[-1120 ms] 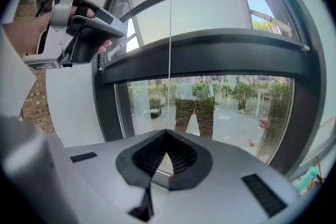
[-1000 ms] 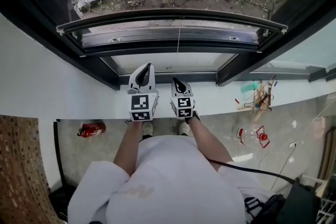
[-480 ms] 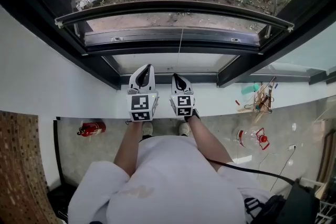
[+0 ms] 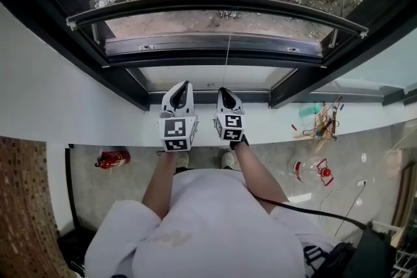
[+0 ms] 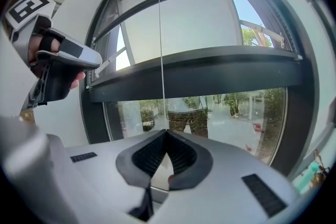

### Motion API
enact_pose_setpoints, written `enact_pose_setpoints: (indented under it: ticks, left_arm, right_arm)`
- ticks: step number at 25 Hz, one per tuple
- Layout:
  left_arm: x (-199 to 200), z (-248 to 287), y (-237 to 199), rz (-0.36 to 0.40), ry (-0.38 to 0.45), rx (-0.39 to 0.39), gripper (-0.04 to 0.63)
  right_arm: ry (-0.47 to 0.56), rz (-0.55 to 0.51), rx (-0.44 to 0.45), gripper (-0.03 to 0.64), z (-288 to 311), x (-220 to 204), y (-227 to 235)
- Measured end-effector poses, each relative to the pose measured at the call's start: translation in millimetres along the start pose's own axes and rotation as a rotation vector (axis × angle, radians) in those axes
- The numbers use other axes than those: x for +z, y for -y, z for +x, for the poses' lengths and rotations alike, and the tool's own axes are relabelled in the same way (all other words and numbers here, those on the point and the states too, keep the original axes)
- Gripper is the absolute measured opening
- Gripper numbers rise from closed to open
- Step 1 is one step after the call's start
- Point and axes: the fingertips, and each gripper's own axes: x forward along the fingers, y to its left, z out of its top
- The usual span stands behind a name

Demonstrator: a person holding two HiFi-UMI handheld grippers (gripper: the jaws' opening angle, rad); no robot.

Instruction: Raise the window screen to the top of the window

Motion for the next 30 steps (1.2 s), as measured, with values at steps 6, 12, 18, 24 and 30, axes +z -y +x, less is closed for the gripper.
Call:
enact_pose_setpoints:
  ticks: [6, 12, 18, 24, 30]
  left_arm:
    - [-4.5, -0.9, -0.2, 0.002, -0.019, -0.009, 0.002]
    - [-3.4, 0.8, -2.1, 0.004, -0.018, -0.007, 0.002]
    - [-4.5, 4.5, 0.9, 0.003, -0.017, -0.020, 0.002]
    - [-2.9, 8.4, 2.8, 0.006, -0.022, -0.029, 0.002]
    - [-1.3, 12.4, 3.8, 0.006, -0.015, -0.037, 0.002]
  right_arm:
    - [0.038, 0.013, 0.025, 0.000, -0.1, 15.2, -10.2]
    - [0.092, -0.030, 0.033, 0.000, 2.0, 38.8, -18.1]
    - [0.118, -0.053, 0.019, 0.000, 1.4, 49.3, -15.5]
    - [0.130, -0.073, 0.018, 0.000, 2.8, 57.1, -16.3]
    - [0.134, -0.046, 0.029, 0.000, 5.0, 58.4, -16.1]
